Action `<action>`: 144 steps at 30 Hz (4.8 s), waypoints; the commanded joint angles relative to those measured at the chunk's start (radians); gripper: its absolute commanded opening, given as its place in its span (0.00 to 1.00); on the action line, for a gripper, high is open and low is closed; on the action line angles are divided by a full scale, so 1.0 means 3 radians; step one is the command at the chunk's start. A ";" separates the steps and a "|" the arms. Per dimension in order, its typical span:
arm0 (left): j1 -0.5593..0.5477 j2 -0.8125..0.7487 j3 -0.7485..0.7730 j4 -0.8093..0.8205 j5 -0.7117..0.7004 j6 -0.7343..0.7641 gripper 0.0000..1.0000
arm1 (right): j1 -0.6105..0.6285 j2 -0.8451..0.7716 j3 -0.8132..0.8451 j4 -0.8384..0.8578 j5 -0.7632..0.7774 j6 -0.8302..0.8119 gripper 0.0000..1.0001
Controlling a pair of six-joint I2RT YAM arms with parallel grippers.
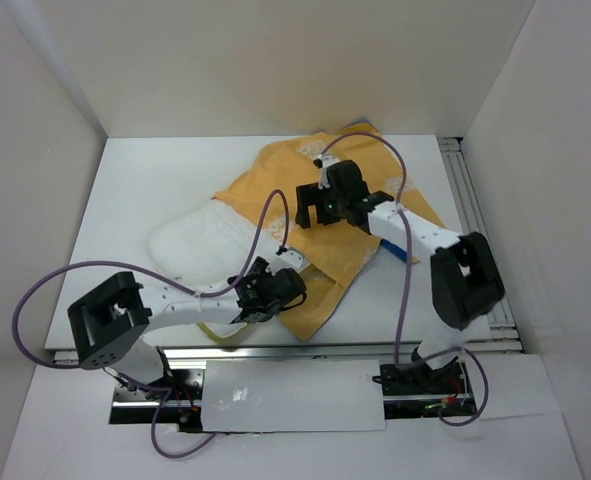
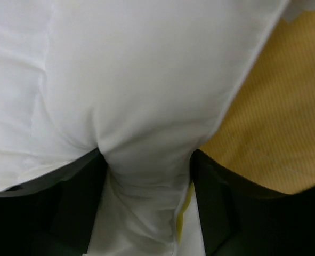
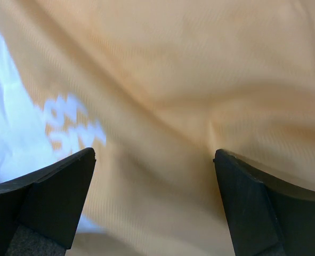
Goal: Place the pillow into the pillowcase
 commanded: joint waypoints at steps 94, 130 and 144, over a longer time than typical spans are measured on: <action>0.1582 -0.0806 0.0610 -0.1400 0.0974 -0.1607 0.97 | 0.0747 -0.0983 0.0172 -0.0578 0.1525 -0.0240 1.00; 0.2197 -0.0017 0.0804 0.0661 0.2412 -0.0333 0.00 | 0.0910 0.1387 0.2565 -0.0792 0.2110 -0.0762 0.00; 0.1753 -0.1419 0.0564 0.1346 0.2136 0.0031 0.00 | 0.1692 0.0323 0.2386 -0.0449 0.1736 -0.1084 0.00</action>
